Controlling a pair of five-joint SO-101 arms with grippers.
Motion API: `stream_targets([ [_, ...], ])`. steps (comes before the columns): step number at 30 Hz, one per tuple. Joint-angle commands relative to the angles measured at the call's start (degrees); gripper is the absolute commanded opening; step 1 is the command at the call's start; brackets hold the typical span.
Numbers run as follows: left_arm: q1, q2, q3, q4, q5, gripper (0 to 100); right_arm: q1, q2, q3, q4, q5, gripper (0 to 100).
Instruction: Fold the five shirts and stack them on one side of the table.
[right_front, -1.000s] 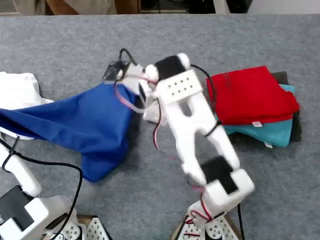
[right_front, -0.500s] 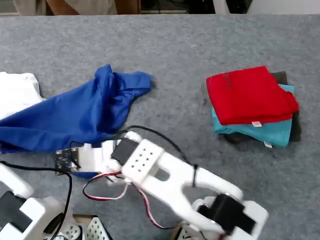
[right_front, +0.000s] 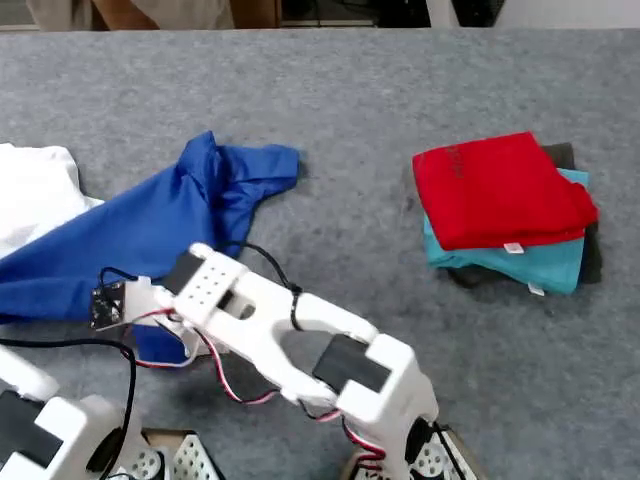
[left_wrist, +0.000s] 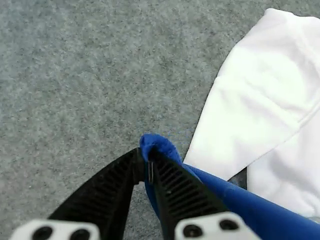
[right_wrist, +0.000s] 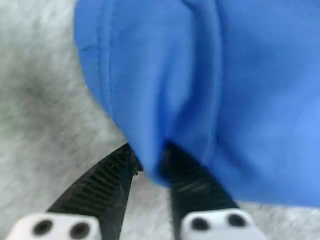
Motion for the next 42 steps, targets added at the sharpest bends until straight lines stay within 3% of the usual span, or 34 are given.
stream_targets([
  [1,-0.7,-0.84,-0.44,-0.79,-0.44,2,-0.48,0.75,-7.87,9.23,-0.09,2.3],
  [5,-0.62,-0.92,-1.14,1.67,-1.93,2,0.84,-0.22,-12.7,18.37,0.62,0.2],
  [8,-1.05,-0.92,-4.4,8.44,-2.2,2,2.51,-2.95,-14.9,28.4,7.74,0.2],
  [13,-0.62,-0.92,-9.32,21.19,-2.37,2,7.69,-14.81,-4.62,28.57,18.55,0.2],
  [18,-0.62,-0.92,-8.09,22.07,-2.46,2,11.56,-22.99,8.22,25.58,27.25,0.2],
  [25,1.85,-0.92,-1.76,14.86,-2.46,2,12.62,-17.89,8.57,8.97,25.14,3.4],
  [30,7.91,-0.92,1.58,11.69,-1.85,2,9.19,-12.18,6.46,-2.55,13.54,34.5],
  [33,10.55,-0.75,2.64,9.58,1.32,2,8.92,-8.75,0.22,-4.66,10.9,45.1],
  [39,13.54,-0.66,2.73,9.14,2.46,2,11.3,-0.84,-13.23,-4.22,0.62,45.7],
  [42,13.71,-0.75,2.64,9.05,2.46,2,12.09,-0.22,-18.59,-1.14,0.0,45.7],
])
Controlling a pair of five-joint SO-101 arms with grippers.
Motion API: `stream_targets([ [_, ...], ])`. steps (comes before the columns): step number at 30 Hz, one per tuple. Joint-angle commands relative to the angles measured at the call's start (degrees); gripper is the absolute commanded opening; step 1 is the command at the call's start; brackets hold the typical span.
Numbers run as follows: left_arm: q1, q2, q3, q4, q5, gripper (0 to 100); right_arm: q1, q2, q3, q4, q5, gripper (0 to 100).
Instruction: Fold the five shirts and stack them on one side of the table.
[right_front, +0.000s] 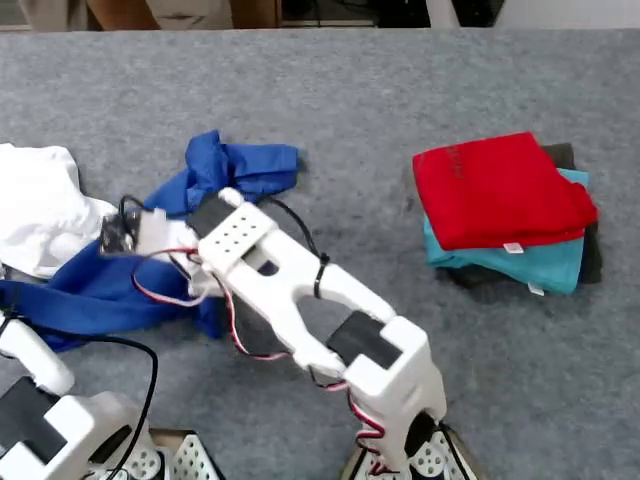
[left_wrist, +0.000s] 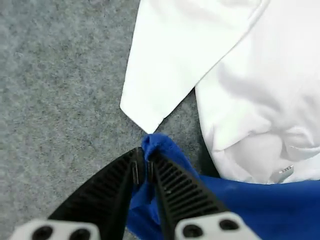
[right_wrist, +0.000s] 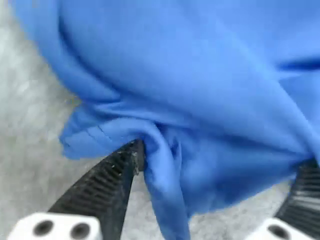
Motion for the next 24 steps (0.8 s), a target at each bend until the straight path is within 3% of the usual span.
stream_targets([
  [1,0.7,-0.75,-0.53,-0.79,0.79,2,1.54,-0.48,-8.92,3.6,-1.41,45.7],
  [6,0.7,-0.4,-0.44,-0.79,0.79,2,1.8,-0.57,-18.51,12.13,-0.53,45.4],
  [11,0.18,-0.84,-0.44,-0.7,0.44,2,0.4,-0.57,-22.64,32.18,11.69,45.4],
  [15,-0.09,-0.84,-0.35,-0.35,0.44,2,2.59,-5.67,-10.86,31.65,14.33,37.1],
  [21,-3.25,-0.92,-0.35,-0.26,-0.44,2,2.77,-20.53,14.81,26.9,17.41,2.9],
  [24,-3.6,-0.92,-0.35,-0.26,-1.49,2,2.51,-25.19,25.36,17.93,18.37,2.7],
])
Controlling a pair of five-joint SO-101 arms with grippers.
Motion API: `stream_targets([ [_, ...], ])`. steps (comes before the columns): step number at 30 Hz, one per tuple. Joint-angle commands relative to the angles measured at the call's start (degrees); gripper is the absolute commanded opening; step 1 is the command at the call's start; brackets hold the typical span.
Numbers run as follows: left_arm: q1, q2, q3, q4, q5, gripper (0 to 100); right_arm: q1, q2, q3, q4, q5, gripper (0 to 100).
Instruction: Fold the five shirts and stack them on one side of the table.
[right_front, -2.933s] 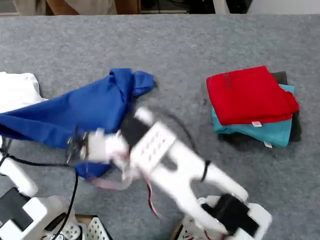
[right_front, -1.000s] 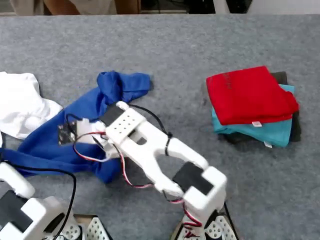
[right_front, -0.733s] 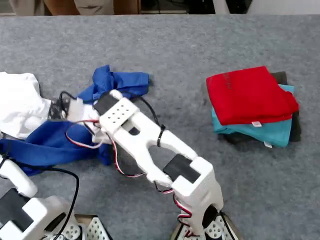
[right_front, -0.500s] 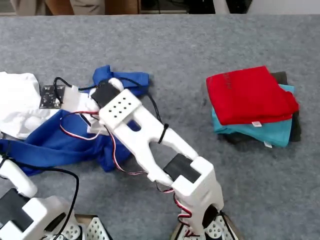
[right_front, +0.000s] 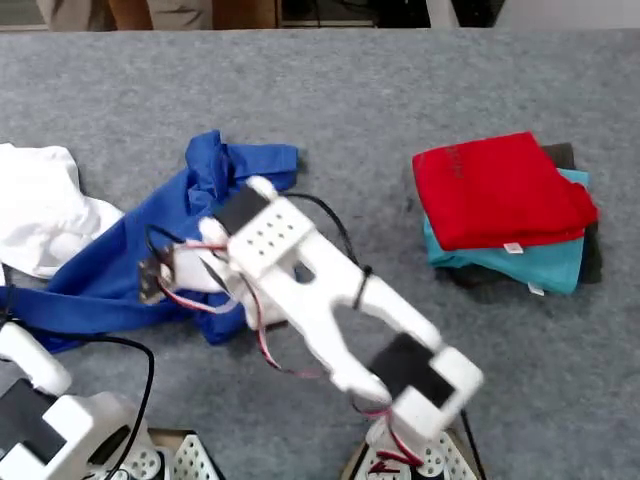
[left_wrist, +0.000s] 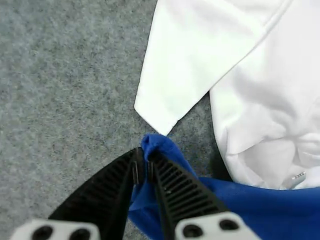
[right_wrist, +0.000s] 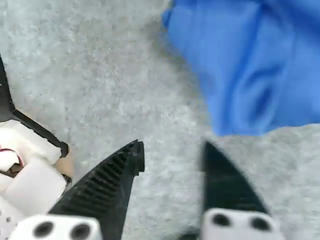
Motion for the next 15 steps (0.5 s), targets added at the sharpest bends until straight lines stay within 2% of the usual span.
stream_targets([
  [1,-0.79,-0.92,-0.35,-0.35,-0.7,2,0.66,-6.46,11.74,-11.16,0.79,3.7],
  [5,-0.35,-0.92,-0.35,-0.35,-0.44,2,0.66,-2.77,14.9,-26.11,-3.25,3.7],
  [9,-0.44,-0.92,-0.44,-0.7,-0.44,2,0.75,7.52,11.56,-34.02,-6.33,3.7],
  [12,-0.7,-0.84,-0.44,-0.79,-0.44,2,1.89,16.04,3.12,-34.73,-7.65,3.7],
  [15,-0.62,-0.84,-0.44,-0.79,-0.44,2,2.59,20.26,-8.57,-28.31,-10.11,3.7],
])
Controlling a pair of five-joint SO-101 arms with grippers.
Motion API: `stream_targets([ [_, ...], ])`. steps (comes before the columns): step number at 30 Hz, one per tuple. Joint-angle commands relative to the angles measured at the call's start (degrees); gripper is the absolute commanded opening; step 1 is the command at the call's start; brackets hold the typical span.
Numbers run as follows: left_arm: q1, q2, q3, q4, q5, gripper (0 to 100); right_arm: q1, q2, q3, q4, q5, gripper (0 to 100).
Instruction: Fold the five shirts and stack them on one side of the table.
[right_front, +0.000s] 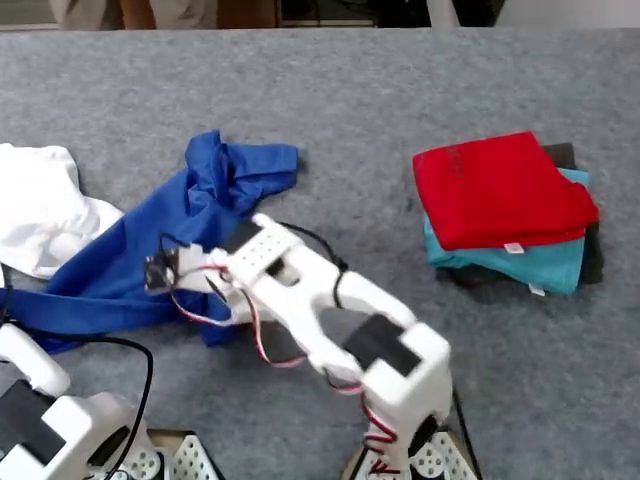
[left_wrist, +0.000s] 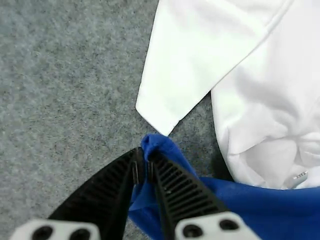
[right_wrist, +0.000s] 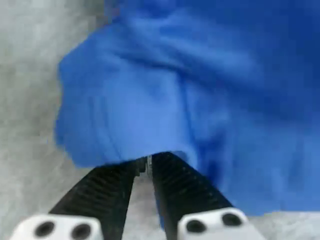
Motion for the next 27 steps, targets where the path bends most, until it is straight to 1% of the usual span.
stream_targets([
  [1,-0.44,-0.84,-0.44,-0.79,-0.09,2,1.54,3.56,-15.6,6.33,-2.55,3.7],
  [3,-0.26,-0.84,-0.44,-0.79,-0.09,2,1.54,4.44,-22.81,11.6,-2.46,3.7],
  [5,-0.26,-0.75,-0.44,-0.79,0.0,2,1.54,5.32,-29.58,14.33,-2.37,3.7],
  [9,-0.26,-0.75,-0.44,-0.79,0.0,2,1.19,10.24,-38.73,14.59,-2.37,3.7],
  [14,-0.62,-0.4,-0.35,-0.79,0.0,2,1.71,23.08,-48.31,14.95,-2.37,3.7],
  [16,-0.62,-0.4,-0.35,-0.7,0.0,2,2.59,27.74,-52.18,16.7,-2.37,3.7],
  [21,-0.35,-0.84,1.49,-0.79,-0.26,2,4.79,31.78,-66.59,28.84,-2.37,3.7],
  [25,-0.26,-0.84,2.46,-0.88,-0.09,2,6.73,31.96,-78.73,36.04,-2.37,3.8],
  [27,-0.26,-0.84,2.55,-0.88,-0.09,2,6.9,31.96,-82.24,38.42,-2.37,3.8],
])
